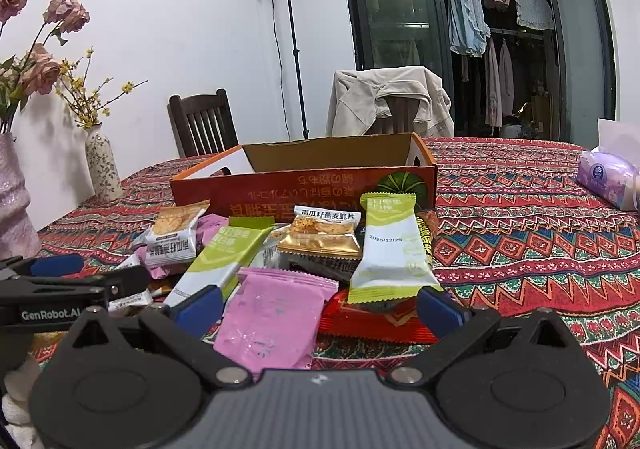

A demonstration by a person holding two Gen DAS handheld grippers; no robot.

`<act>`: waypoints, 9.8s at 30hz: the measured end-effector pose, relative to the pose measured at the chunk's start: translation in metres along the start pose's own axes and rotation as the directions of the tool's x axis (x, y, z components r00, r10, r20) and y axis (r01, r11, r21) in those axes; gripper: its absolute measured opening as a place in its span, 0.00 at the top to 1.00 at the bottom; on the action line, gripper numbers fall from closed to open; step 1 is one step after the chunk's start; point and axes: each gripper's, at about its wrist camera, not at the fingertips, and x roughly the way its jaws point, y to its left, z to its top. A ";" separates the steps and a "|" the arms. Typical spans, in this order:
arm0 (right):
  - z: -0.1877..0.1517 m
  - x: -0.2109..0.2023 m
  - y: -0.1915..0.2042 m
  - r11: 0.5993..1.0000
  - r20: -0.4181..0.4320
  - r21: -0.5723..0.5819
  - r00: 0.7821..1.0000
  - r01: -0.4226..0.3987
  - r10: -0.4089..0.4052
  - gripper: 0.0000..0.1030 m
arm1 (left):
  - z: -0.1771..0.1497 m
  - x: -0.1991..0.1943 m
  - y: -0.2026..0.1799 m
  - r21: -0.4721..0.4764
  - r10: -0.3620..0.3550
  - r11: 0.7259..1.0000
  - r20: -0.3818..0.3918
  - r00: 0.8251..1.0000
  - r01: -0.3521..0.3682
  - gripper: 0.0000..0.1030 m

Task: Organize snacks

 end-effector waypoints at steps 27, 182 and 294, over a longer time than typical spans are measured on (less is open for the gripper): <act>-0.001 0.000 0.002 1.000 -0.001 -0.010 1.000 0.000 0.000 0.00 | -0.001 -0.002 0.001 -0.002 0.003 1.000 0.004 1.000 -0.003 0.00; 0.153 0.187 -0.032 0.999 0.042 -0.003 0.999 0.033 -0.033 0.41 | 0.148 0.198 0.014 -0.121 0.085 0.989 -0.002 0.996 -0.085 0.53; 0.046 0.060 -0.039 0.996 0.027 -0.037 0.996 0.081 -0.080 0.62 | 0.040 0.048 0.032 -0.106 0.058 0.993 -0.023 0.998 -0.060 0.00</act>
